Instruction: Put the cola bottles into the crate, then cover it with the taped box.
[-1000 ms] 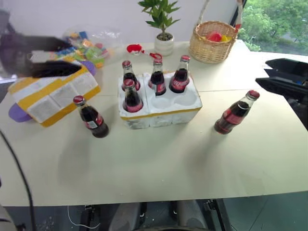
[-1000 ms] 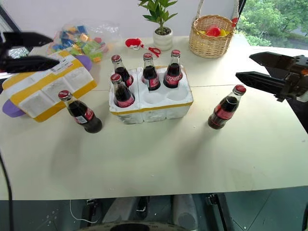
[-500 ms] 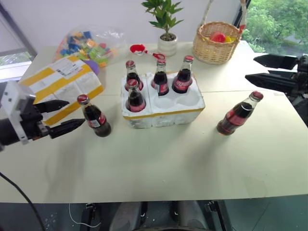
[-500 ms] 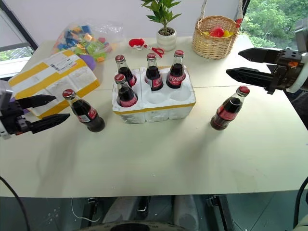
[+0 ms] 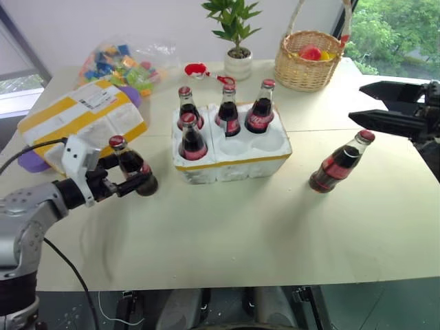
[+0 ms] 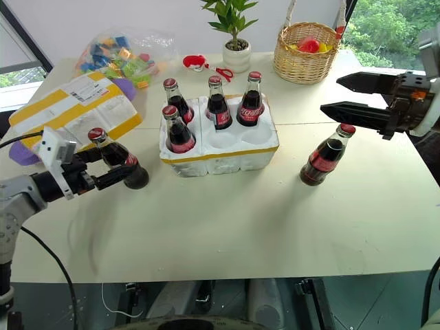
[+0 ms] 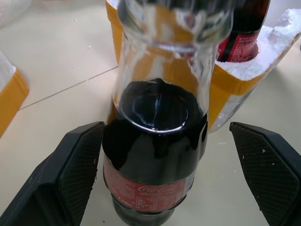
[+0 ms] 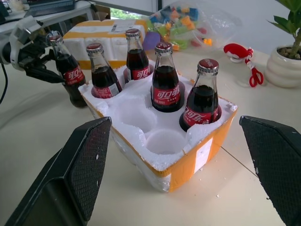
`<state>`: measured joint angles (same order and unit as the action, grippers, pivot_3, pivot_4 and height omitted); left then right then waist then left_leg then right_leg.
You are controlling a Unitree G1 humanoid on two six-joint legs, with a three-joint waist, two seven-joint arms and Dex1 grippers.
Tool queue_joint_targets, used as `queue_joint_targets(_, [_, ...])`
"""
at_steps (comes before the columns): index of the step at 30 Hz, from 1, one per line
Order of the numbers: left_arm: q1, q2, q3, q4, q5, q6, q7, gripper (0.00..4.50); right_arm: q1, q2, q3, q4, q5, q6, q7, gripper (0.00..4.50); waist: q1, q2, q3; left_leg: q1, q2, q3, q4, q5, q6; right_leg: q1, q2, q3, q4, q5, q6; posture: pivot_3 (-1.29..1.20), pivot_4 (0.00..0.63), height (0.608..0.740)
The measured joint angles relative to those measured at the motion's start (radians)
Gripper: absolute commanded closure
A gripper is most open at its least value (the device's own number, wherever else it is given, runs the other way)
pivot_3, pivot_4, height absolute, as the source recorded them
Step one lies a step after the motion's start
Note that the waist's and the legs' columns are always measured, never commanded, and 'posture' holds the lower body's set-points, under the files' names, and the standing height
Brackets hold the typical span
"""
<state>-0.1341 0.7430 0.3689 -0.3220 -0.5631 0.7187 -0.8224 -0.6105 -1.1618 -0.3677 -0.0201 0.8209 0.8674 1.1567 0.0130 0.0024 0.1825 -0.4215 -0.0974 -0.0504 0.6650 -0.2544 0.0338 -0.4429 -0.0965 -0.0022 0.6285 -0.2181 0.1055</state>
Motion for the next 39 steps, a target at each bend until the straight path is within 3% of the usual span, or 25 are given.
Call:
queue_joint_targets(6, [-0.007, -0.014, -0.053, 0.054, 0.04, -0.061, 0.021, 0.04, 0.008, 0.0, -0.01, -0.022, 0.01, 0.015, -0.005, 0.0, 0.001, 0.0, 0.0, 0.0, 0.0, 0.0, 0.0, 0.0, 0.0, 0.0, 0.0, 0.0, 0.0, 0.0, 0.0, 0.0, 0.15, 0.732])
queue_joint_targets(9, [-0.007, -0.029, -0.084, 0.068, 0.054, -0.081, 0.025, 0.78, 0.008, 0.0, -0.012, -0.029, 0.011, 0.021, -0.012, 0.0, 0.001, 0.0, 0.0, 0.0, 0.0, 0.0, 0.0, 0.0, 0.0, 0.0, 0.0, 0.0, 0.0, 0.0, 0.0, 0.0, 0.15, 0.732])
queue_joint_targets(11, [-0.007, -0.027, -0.084, 0.066, 0.051, -0.089, 0.017, 1.74, 0.008, 0.0, -0.015, -0.029, 0.012, 0.021, -0.014, 0.0, 0.0, 0.0, 0.0, 0.0, 0.0, 0.0, 0.0, 0.0, 0.0, 0.0, 0.0, 0.0, 0.0, 0.0, 0.0, 0.0, 0.15, 0.732])
queue_joint_targets(16, [-0.009, 0.029, -0.073, 0.005, -0.068, 0.019, -0.029, 1.73, 0.008, 0.005, -0.016, -0.03, 0.018, 0.021, -0.027, 0.0, 0.0, -0.001, 0.001, -0.002, 0.0, 0.0, 0.0, 0.0, 0.0, -0.001, 0.0, 0.0, 0.0, 0.0, 0.0, 0.0, 0.15, 0.732])
queue_joint_targets(19, [-0.04, 0.106, -0.029, -0.081, -0.232, 0.127, -0.086, 1.73, 0.017, 0.012, -0.016, -0.031, 0.018, 0.02, -0.034, 0.0, 0.0, -0.002, 0.001, -0.003, 0.0, -0.001, 0.0, 0.0, 0.0, -0.002, 0.0, 0.0, 0.0, 0.0, 0.0, 0.0, 0.15, 0.732])
queue_joint_targets(24, [-0.167, 0.188, -0.005, -0.167, -0.429, 0.218, -0.138, 1.73, 0.027, 0.046, -0.016, -0.031, 0.018, 0.015, -0.049, 0.0, 0.0, -0.001, 0.001, -0.002, 0.0, -0.001, 0.001, 0.0, 0.0, -0.001, 0.0, 0.0, 0.0, 0.0, 0.0, 0.0, 0.15, 0.732])
queue_joint_targets(27, [-0.289, 0.187, -0.074, -0.167, -0.469, 0.239, -0.136, 1.73, 0.029, 0.053, -0.017, -0.033, 0.018, 0.01, -0.055, 0.0, 0.002, -0.001, 0.001, -0.002, 0.0, -0.001, 0.001, 0.0, 0.0, -0.001, 0.0, -0.001, 0.0, 0.0, 0.0, 0.0, 0.15, 0.732])
queue_joint_targets(33, [-0.547, 0.079, -0.302, -0.085, -0.387, 0.216, -0.125, 1.73, 0.068, 0.074, -0.043, -0.052, 0.021, 0.005, -0.079, 0.0, 0.003, -0.001, 0.001, -0.002, -0.001, -0.001, 0.002, 0.003, -0.004, 0.0, 0.0, -0.001, 0.0, 0.0, 0.0, 0.0, 0.15, 0.732])
queue_joint_targets(39, [-0.645, -0.111, -0.413, 0.056, -0.241, 0.18, 0.001, 1.73, 0.139, 0.082, -0.113, -0.114, 0.039, 0.01, -0.112, 0.0, 0.0, -0.002, 0.001, -0.002, -0.001, -0.001, 0.002, 0.003, -0.004, -0.001, 0.0, -0.001, 0.0, 0.0, 0.0, 0.0, 0.15, 0.732])
